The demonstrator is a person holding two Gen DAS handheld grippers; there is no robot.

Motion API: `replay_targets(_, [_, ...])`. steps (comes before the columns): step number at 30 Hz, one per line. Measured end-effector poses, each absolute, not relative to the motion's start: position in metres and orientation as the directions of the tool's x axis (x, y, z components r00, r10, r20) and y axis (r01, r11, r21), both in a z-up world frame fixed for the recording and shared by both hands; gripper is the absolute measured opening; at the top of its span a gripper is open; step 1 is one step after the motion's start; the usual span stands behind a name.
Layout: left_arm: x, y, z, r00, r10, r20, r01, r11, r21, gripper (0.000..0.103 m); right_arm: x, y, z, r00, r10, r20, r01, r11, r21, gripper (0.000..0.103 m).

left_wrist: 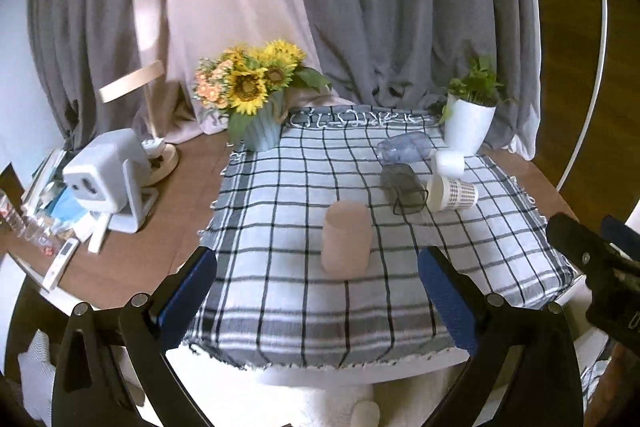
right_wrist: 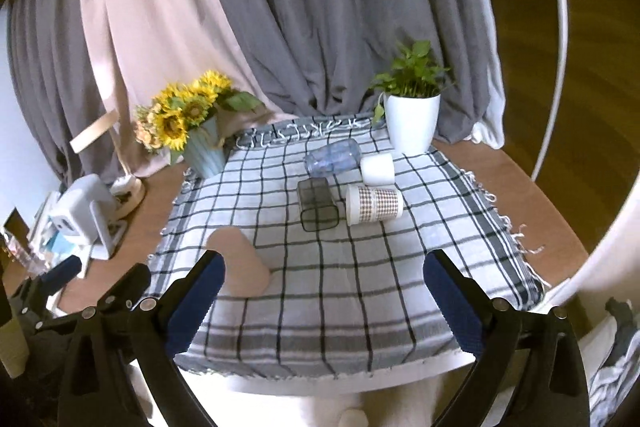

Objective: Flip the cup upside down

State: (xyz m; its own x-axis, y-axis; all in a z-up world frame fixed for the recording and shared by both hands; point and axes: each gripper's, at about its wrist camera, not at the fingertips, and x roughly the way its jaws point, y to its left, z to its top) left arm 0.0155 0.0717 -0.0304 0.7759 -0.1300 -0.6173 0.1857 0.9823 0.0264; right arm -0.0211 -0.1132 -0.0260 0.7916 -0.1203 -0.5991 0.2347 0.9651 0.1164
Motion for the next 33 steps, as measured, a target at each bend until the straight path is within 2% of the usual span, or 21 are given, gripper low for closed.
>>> replay_targets(4, [-0.017,0.085,-0.019,0.787,-0.15,-0.599,0.193,0.981,0.007,0.103,-0.053,-0.098,-0.02,0.8,-0.129,-0.586,0.233,0.967,0.105,0.1])
replay_targets(12, [-0.071,0.094,-0.001,0.833,-0.115,-0.542,0.155,0.988,0.028,0.103,-0.106,-0.082,-0.009,0.827,-0.174,-0.535,0.257,0.963,0.084,0.1])
replay_targets(19, [-0.088,0.095,0.004,0.833,-0.122,-0.54,0.133,0.991,-0.018,0.103,-0.129,-0.095,0.0,0.834,-0.175,-0.523,0.266,0.958,0.103,0.1])
replay_targets(33, [-0.101,0.076,0.014,0.853,-0.121,-0.508,0.143,0.99,0.004,0.103,-0.15,-0.115,0.007,0.848,-0.187,-0.497,0.281,0.952,0.121,0.1])
